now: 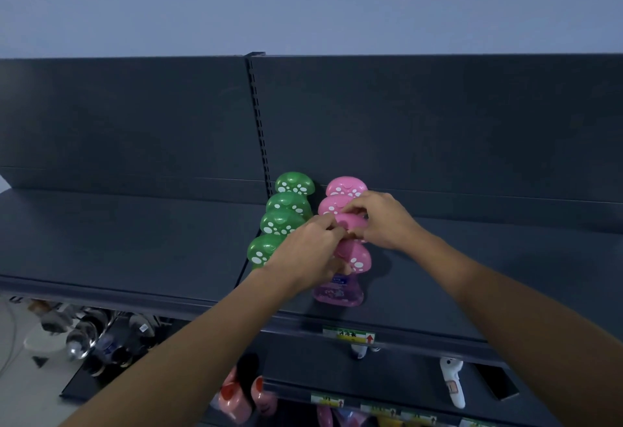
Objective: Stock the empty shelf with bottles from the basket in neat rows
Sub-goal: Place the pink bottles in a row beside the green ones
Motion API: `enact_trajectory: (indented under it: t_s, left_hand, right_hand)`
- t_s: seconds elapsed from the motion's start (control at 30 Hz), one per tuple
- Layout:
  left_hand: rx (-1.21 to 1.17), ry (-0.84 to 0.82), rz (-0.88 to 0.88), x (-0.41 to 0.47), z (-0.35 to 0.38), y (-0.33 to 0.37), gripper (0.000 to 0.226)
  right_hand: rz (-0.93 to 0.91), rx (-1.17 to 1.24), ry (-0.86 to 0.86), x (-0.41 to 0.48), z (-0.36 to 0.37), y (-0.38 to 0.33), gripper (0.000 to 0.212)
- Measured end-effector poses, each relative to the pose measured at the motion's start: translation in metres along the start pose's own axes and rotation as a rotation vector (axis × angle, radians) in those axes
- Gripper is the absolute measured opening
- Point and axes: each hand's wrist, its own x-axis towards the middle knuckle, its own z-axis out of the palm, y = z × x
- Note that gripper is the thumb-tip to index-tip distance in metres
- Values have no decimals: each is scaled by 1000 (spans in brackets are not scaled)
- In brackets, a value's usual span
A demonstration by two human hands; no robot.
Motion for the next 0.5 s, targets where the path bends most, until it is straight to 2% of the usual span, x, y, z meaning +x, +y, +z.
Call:
enact_trajectory:
  t_s: [0.5]
  left_hand:
    - [6,-34,-24,-1,-3,5,63]
  right_hand:
    - [-5,-19,-40,0,-11,-8,50]
